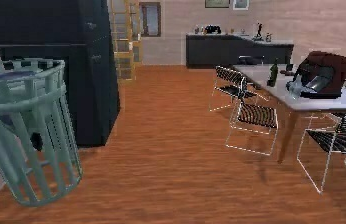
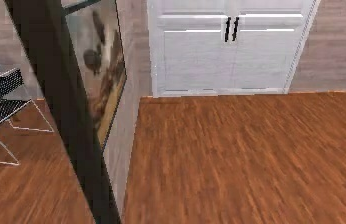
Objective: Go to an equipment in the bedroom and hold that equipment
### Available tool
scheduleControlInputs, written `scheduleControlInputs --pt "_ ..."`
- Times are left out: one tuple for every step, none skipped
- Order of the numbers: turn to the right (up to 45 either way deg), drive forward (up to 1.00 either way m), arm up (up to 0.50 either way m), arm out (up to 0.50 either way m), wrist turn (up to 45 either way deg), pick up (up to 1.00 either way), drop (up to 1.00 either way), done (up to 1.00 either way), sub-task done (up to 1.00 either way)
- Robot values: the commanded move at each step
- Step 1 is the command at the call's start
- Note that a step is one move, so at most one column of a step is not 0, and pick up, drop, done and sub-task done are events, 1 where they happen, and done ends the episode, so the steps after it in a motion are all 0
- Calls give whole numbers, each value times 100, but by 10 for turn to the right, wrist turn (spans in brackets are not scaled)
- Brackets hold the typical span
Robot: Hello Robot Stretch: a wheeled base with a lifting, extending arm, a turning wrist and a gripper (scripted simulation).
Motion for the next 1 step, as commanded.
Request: scheduleControlInputs --pt "0 100 0 0 0 0 0 0 0"
